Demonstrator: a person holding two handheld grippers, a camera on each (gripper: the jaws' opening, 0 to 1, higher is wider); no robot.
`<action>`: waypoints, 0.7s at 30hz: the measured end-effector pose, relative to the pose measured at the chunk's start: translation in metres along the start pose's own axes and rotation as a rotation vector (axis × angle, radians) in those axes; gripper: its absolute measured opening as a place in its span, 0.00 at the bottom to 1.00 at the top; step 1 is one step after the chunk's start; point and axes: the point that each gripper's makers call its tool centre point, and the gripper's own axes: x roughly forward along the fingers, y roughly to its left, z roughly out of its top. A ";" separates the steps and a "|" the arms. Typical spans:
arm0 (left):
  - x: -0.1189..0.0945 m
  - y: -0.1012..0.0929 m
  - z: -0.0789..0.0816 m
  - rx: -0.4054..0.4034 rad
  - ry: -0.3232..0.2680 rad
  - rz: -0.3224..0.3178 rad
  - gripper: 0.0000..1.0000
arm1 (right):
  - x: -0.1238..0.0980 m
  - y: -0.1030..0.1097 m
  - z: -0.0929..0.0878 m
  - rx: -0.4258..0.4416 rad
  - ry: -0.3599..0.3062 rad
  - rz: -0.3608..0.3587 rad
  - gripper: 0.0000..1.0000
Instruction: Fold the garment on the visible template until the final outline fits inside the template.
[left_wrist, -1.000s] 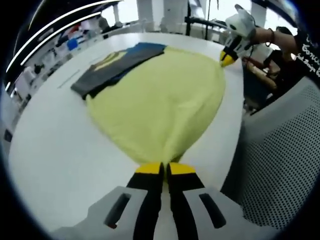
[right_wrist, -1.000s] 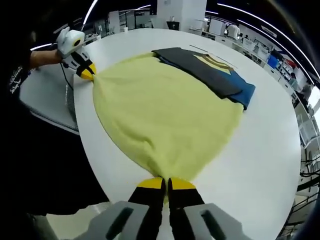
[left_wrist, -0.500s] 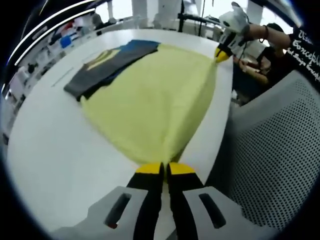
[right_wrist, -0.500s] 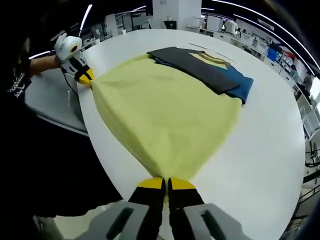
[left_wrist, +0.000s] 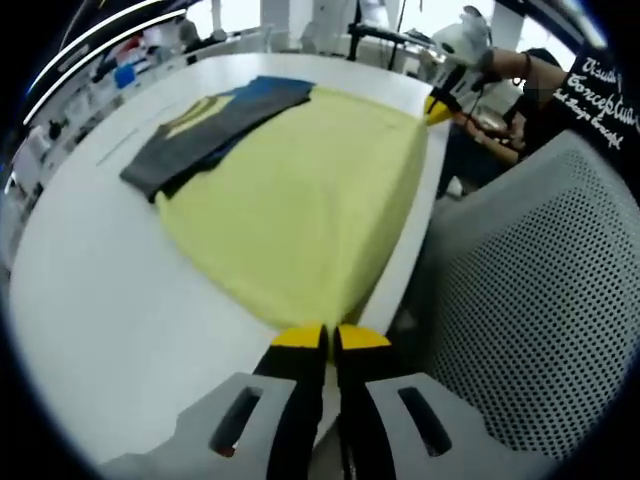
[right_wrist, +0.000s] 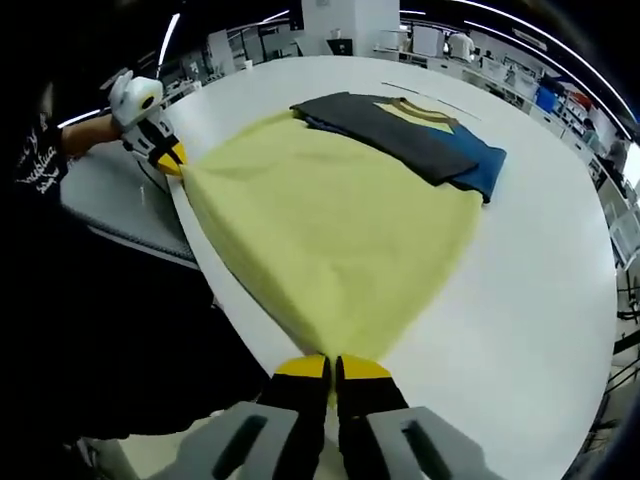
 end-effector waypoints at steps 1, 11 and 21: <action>-0.001 -0.001 -0.001 -0.001 0.001 0.000 0.00 | 0.000 0.001 0.000 0.000 0.000 0.002 0.00; -0.007 -0.011 -0.006 0.020 0.023 -0.007 0.00 | -0.004 0.012 -0.008 0.009 0.005 0.017 0.00; -0.012 -0.025 -0.013 0.014 0.053 -0.043 0.00 | -0.007 0.022 -0.018 0.025 0.015 0.028 0.00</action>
